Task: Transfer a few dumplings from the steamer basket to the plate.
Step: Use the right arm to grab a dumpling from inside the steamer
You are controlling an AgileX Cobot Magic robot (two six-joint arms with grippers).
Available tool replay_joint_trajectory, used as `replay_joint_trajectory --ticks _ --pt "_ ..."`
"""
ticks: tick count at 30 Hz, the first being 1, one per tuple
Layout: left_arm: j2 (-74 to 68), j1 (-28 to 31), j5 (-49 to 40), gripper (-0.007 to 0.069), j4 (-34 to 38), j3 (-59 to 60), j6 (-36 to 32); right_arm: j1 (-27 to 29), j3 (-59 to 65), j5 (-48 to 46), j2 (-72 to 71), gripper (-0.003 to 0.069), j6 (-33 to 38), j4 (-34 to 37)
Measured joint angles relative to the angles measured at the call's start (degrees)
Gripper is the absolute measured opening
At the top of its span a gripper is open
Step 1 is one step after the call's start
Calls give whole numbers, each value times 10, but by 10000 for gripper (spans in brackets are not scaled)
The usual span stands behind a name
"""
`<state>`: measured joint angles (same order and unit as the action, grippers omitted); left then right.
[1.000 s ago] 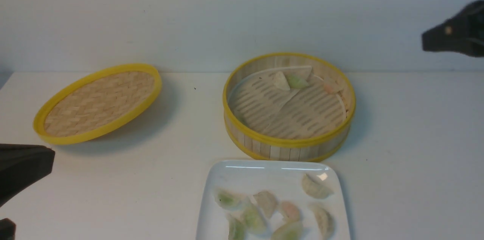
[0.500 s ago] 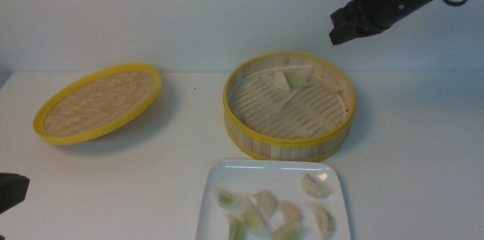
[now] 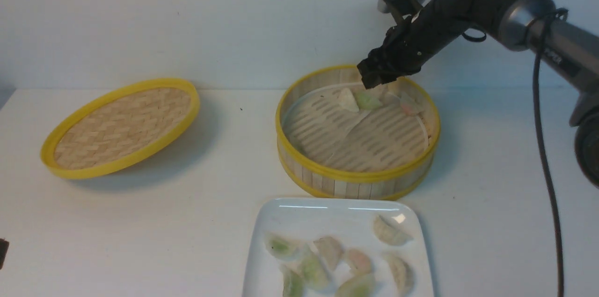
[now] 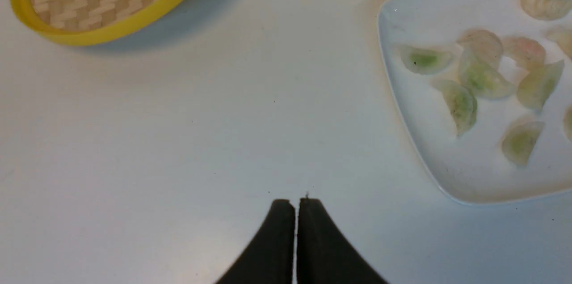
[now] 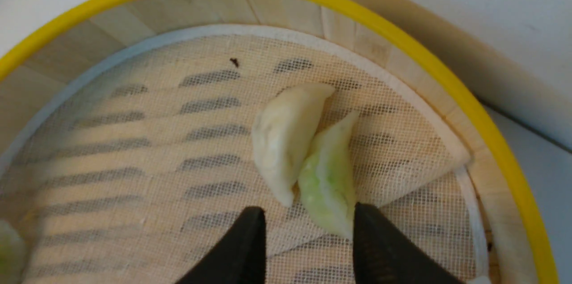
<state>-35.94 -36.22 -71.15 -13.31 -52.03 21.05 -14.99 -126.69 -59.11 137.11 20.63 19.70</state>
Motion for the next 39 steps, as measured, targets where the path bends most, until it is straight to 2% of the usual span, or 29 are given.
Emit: replay_joint_trajectory --ticks 4,9,14,17,25,29,32,39 --pt "0 0 -8 -6 -6 0 4 0 -3 27 22 377 -2 -1" --pt "0 0 -8 -6 -7 0 5 0 -3 41 47 384 -5 -1" --pt "0 0 -9 -6 -7 0 8 0 -3 39 59 300 -5 -1" --pt "0 0 -9 -6 -7 0 8 -1 -10 27 59 177 -9 -1" --pt "0 0 -9 -6 -7 0 8 -1 -90 -111 17 178 -47 -37" --pt "0 0 -7 -6 -7 0 8 -1 -108 -120 -37 178 -68 -53" --pt "0 0 4 -6 -8 0 8 -1 -88 -122 -101 178 -84 -42" --pt "0 0 29 -6 -8 0 8 -21 153 -125 -335 178 -68 -7"
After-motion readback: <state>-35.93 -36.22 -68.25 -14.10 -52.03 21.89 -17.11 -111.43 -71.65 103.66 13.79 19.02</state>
